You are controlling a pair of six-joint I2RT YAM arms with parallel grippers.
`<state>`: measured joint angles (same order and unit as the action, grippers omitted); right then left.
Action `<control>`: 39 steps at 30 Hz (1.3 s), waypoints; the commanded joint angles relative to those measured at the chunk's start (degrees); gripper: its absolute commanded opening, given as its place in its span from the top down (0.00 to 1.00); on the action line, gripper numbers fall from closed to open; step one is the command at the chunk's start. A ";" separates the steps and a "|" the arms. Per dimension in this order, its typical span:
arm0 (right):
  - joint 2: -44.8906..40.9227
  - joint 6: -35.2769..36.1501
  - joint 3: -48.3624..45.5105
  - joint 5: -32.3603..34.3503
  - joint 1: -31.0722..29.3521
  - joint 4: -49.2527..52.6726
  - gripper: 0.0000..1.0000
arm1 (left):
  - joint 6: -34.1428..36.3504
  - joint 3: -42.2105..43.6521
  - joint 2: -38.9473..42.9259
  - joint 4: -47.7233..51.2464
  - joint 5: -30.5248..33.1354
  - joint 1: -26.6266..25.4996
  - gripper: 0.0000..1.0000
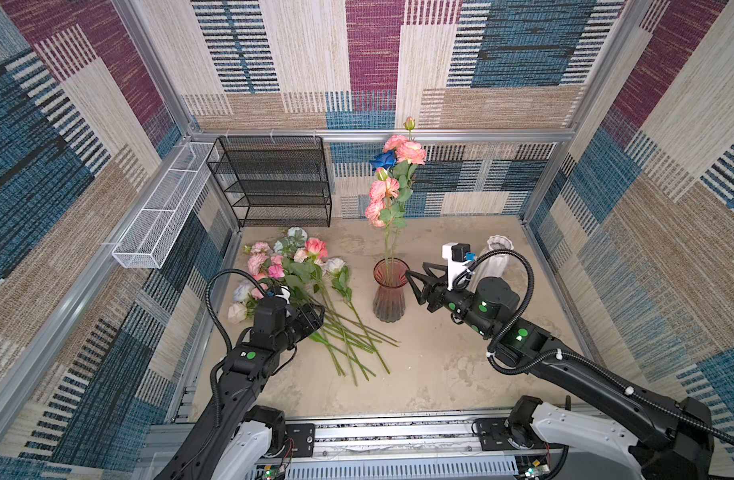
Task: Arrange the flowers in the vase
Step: 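Open and withdraw the right gripper while the left lowers to the pile, then grasp a light pink rose stem with the left gripper and lift it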
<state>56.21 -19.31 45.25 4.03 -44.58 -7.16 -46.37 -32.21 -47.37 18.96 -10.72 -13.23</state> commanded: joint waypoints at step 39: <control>-8.62 -1.61 -3.74 4.49 -0.07 4.26 0.46 | -15.09 2.98 -35.59 -41.62 -0.18 11.74 1.00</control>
<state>47.83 -20.71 41.28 7.86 -44.60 -2.37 -59.86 -29.47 -84.71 -21.12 -10.94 -1.52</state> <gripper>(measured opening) 0.541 0.063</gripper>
